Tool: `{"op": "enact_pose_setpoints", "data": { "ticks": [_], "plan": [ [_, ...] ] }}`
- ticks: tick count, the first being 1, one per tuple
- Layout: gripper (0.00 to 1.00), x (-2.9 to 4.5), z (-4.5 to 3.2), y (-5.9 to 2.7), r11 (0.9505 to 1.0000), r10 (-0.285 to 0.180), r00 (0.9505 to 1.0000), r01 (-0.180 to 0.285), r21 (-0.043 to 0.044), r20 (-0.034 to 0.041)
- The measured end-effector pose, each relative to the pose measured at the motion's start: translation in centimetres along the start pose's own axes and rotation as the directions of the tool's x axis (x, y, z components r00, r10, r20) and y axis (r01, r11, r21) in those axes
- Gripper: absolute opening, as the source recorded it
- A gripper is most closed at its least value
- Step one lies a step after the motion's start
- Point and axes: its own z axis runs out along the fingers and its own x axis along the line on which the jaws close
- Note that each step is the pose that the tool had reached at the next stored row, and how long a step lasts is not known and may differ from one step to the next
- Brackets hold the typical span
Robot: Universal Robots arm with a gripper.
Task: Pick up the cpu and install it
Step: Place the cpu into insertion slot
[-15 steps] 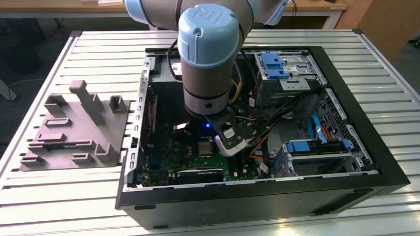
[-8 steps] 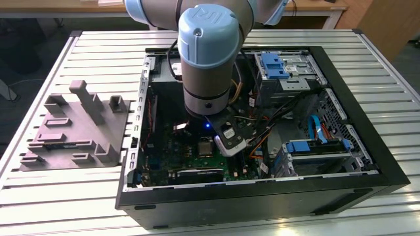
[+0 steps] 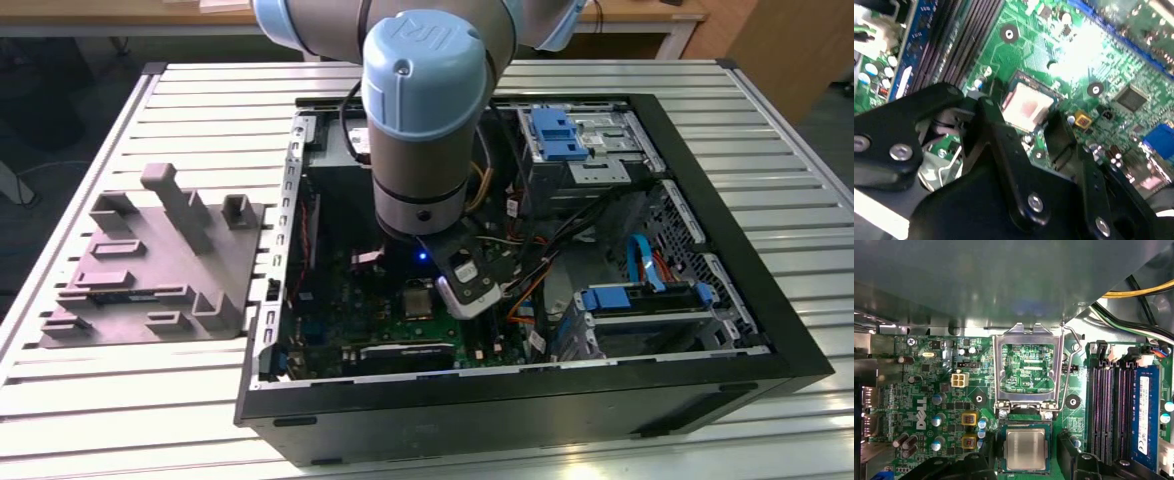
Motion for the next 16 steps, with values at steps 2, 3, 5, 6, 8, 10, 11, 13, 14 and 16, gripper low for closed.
{"op": "enact_pose_setpoints", "data": {
  "ticks": [2,3,5,6,8,10,11,13,14,16],
  "plan": [
    [0.60,0.01,-0.22,-0.01,1.0000,0.000,1.0000,0.000,0.0001,-0.0003],
    [0.60,0.02,-0.43,-0.01,1.0000,0.000,1.0000,0.000,0.0000,-0.0006],
    [0.60,0.01,-0.45,0.00,1.0000,0.000,1.0000,0.000,-0.0006,-0.0002],
    [0.59,0.01,-0.44,0.00,1.0000,0.000,1.0000,0.000,-0.0007,-0.0001],
    [0.53,0.01,-0.40,0.00,1.0000,0.000,1.0000,0.000,-0.0007,-0.0001],
    [0.46,0.01,-0.38,-0.03,1.0000,0.000,1.0000,0.000,-0.0001,-0.0003],
    [0.43,0.01,-0.37,-0.06,1.0000,0.000,1.0000,0.000,-0.0002,-0.0003],
    [0.43,0.00,-0.35,-0.19,1.0000,0.000,1.0000,0.000,-0.0007,-0.0002],
    [0.43,0.01,-0.35,-0.25,1.0000,0.000,1.0000,0.000,-0.0007,-0.0001],
    [0.43,0.01,-0.35,-0.26,1.0000,0.000,1.0000,0.000,-0.0004,-0.0002]
  ]
}}
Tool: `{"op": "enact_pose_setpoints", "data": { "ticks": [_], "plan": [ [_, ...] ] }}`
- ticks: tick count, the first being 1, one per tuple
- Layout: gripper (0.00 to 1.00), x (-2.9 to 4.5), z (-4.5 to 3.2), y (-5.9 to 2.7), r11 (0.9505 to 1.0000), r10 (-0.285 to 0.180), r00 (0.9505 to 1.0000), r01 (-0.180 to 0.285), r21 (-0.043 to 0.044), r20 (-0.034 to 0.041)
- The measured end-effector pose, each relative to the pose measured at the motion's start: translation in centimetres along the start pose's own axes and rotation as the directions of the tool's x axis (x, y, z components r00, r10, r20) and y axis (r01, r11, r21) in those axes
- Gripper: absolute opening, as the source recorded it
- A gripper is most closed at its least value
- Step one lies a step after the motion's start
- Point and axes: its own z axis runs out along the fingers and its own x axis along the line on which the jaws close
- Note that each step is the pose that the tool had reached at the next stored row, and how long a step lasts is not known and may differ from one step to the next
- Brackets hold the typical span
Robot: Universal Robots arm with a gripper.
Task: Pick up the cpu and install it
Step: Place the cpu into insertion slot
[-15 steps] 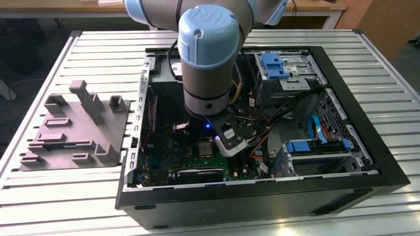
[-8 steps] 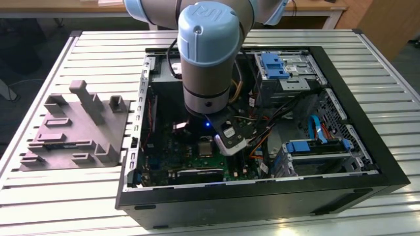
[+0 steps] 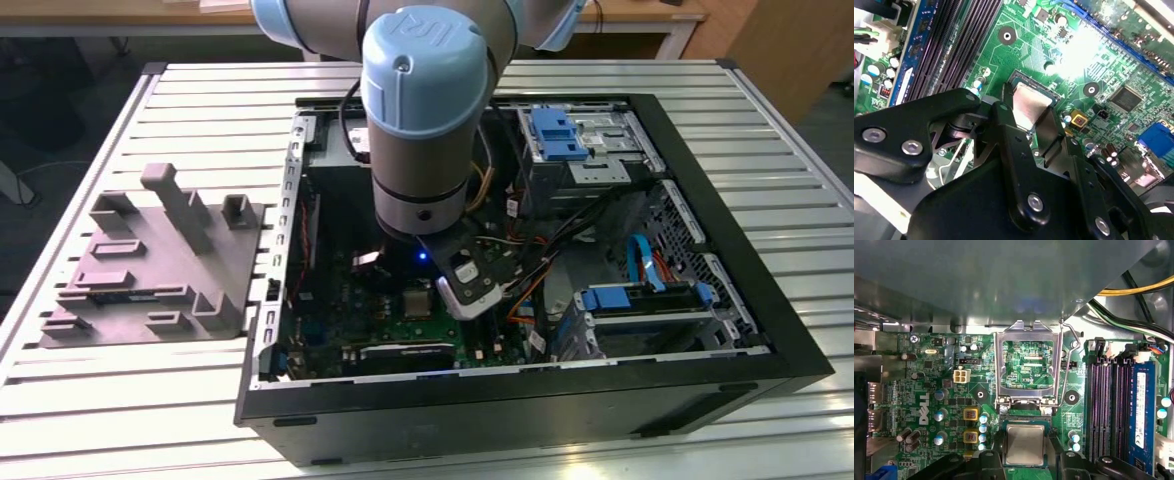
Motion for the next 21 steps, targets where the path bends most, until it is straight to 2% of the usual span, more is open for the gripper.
{"op": "enact_pose_setpoints", "data": {
  "ticks": [8,9,11,13,18,19,20,21],
  "plan": [
    [0.44,0.01,0.02,0.00,1.0000,0.000,1.0000,0.000,-0.0004,0.0001],
    [0.51,0.01,0.02,0.00,1.0000,0.000,1.0000,0.000,-0.0004,0.0001],
    [0.51,0.02,-0.01,0.00,1.0000,0.000,1.0000,0.000,0.0000,0.0000],
    [0.51,0.02,-0.48,0.00,1.0000,0.000,1.0000,0.000,0.0001,-0.0001],
    [0.51,0.03,-2.26,0.03,1.0000,0.000,1.0000,0.000,0.0002,-0.0007],
    [0.49,0.03,-2.48,0.03,1.0000,0.000,1.0000,0.000,0.0009,-0.0008],
    [0.43,0.02,-2.70,0.04,1.0000,0.000,1.0000,0.000,0.0016,-0.0009],
    [0.43,0.02,-2.88,0.04,1.0000,0.000,1.0000,0.000,0.0024,-0.0008]
  ]
}}
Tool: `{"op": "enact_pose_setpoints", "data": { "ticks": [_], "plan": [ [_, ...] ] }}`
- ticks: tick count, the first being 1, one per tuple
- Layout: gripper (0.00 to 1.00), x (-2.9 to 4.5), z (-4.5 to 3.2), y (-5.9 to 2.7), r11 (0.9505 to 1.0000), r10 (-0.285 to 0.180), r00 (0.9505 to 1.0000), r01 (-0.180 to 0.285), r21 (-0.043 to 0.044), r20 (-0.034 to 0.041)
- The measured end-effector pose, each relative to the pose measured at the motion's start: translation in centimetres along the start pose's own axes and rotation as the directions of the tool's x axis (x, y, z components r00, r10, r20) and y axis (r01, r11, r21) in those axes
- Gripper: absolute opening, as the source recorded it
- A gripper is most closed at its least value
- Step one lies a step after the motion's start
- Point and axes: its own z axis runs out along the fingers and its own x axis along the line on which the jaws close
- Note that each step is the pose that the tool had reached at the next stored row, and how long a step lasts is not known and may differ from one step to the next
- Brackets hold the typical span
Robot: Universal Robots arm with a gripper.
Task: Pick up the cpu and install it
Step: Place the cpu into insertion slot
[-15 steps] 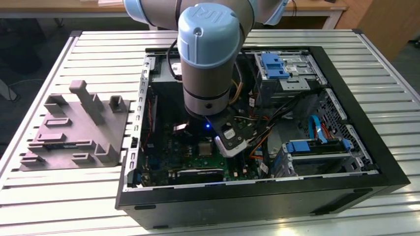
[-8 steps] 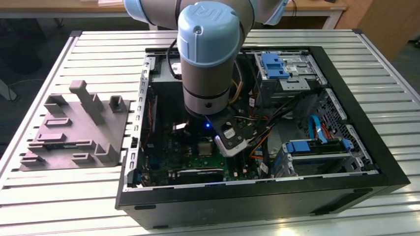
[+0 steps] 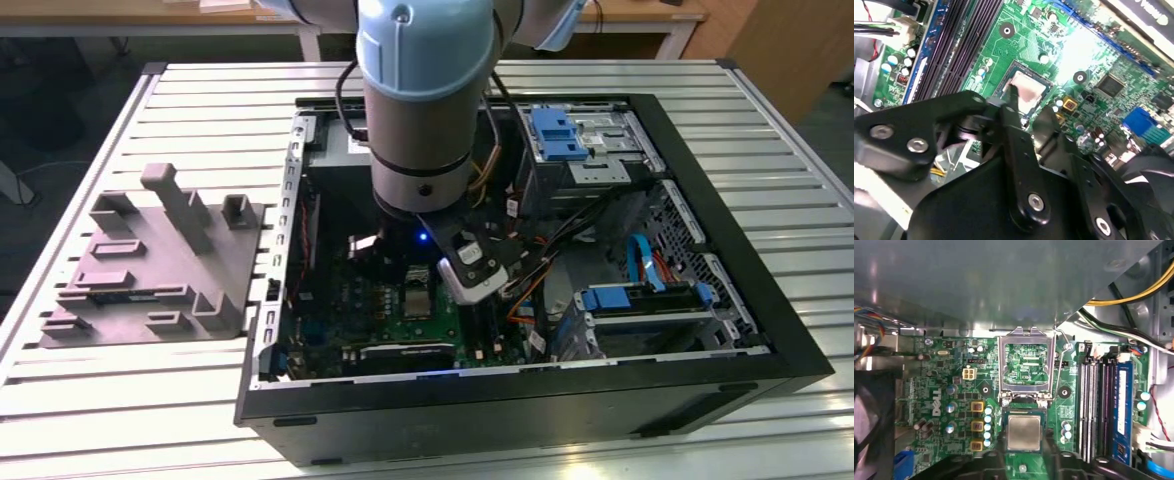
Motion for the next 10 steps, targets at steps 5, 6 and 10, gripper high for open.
{"op": "enact_pose_setpoints", "data": {
  "ticks": [5,6,10],
  "plan": [
    [0.20,0.00,-0.15,0.00,1.0000,0.000,1.0000,0.000,0.0015,0.0000],
    [0.20,0.00,-0.15,0.00,1.0000,0.000,1.0000,0.000,0.0016,0.0000],
    [0.11,0.01,-0.15,0.00,1.0000,0.000,1.0000,0.000,0.0017,-0.0001]
  ]
}}
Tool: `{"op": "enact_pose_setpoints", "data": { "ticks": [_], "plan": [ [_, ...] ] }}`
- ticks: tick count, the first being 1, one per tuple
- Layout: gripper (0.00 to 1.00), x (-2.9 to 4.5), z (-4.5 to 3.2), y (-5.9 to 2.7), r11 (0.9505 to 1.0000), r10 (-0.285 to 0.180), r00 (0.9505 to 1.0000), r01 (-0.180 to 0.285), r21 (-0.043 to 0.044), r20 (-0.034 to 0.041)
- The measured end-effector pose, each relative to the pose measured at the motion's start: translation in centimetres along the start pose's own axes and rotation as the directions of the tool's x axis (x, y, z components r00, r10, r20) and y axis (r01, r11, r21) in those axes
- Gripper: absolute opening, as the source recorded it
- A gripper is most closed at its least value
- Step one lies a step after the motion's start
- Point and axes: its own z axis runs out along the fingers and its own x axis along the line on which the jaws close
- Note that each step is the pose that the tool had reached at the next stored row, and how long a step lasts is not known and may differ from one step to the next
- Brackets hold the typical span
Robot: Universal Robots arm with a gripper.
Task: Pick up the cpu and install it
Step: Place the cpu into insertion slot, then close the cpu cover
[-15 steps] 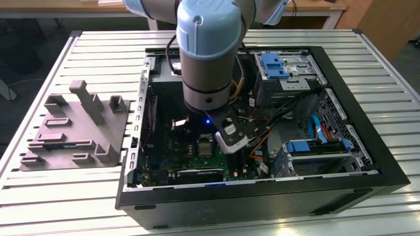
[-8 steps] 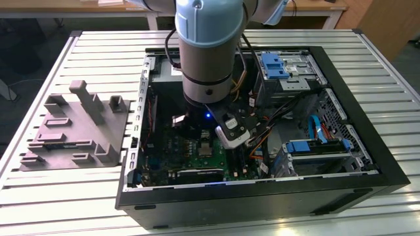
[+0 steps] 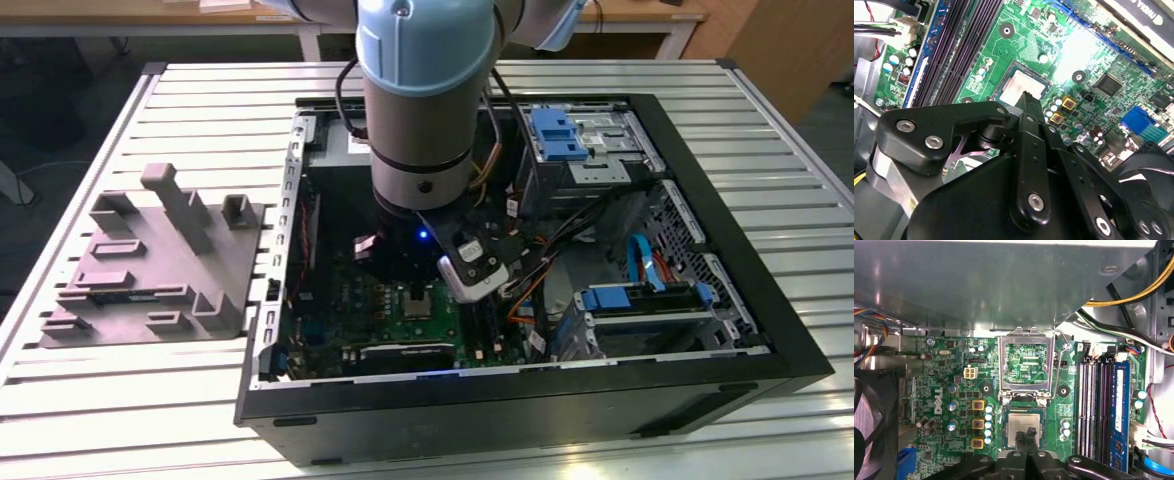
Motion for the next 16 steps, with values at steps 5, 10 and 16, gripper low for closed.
{"op": "enact_pose_setpoints", "data": {
  "ticks": [5,10,16],
  "plan": [
    [0.11,0.00,0.00,0.00,1.0000,0.000,1.0000,0.000,0.0009,0.0001],
    [0.11,0.00,0.00,0.00,1.0000,0.000,1.0000,0.000,0.0009,0.0000],
    [0.11,0.00,-0.11,0.00,1.0000,0.000,1.0000,0.000,0.0015,-0.0002]
  ]
}}
